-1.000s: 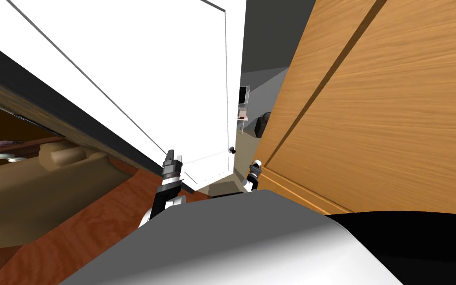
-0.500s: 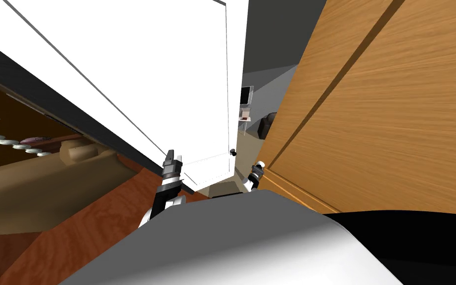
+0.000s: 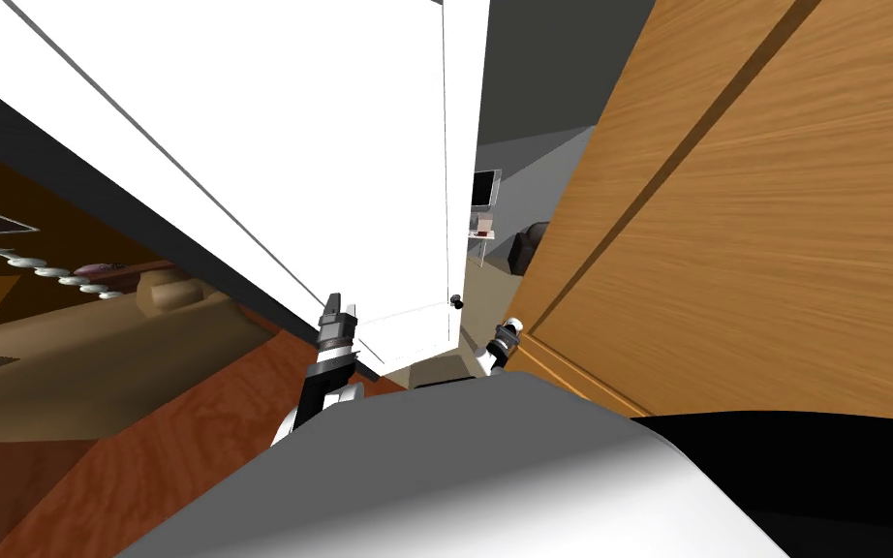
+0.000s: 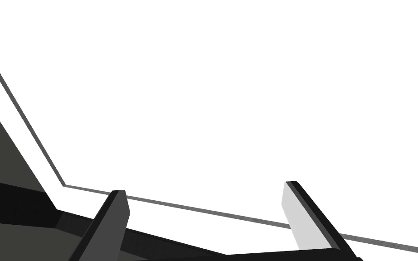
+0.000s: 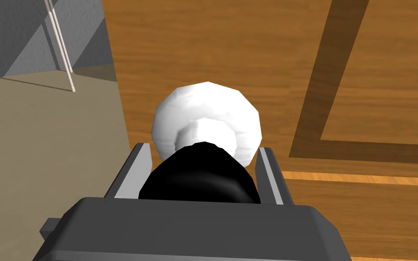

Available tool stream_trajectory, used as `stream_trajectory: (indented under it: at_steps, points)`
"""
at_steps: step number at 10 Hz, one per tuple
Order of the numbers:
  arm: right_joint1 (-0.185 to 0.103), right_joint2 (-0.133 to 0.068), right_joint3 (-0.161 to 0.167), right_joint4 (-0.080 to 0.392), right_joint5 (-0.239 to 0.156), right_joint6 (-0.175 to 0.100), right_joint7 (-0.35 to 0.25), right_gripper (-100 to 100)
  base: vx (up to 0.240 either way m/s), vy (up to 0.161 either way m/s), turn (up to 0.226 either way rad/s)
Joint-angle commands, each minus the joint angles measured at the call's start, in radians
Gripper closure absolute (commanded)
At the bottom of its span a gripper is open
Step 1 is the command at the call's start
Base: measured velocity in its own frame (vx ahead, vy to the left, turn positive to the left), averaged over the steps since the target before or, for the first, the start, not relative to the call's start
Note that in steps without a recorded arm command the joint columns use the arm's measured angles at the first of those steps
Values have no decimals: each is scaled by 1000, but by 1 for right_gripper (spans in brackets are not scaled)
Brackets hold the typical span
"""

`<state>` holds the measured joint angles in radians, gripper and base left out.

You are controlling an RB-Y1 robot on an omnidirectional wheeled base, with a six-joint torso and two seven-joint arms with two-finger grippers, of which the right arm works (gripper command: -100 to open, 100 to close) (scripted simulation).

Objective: Push the door open

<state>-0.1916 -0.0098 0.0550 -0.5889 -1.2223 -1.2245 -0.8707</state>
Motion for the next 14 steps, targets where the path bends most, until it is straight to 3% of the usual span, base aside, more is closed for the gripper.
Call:
stream_trajectory:
  at_steps: [1,4,7,10,14]
  points:
    - [7,-10,-1,-14,-12,-13,6,100,2,-158,86]
    - [2,-22,-2,-4,-43,-40,5,100,16,-170,59]
    - [2,-22,-2,-4,-43,-40,5,100,4,-26,-2]
    - [-6,-34,-2,8,-85,-79,5,100,-1,-89,65]
    - [-6,-34,-2,8,-85,-79,5,100,15,-43,0]
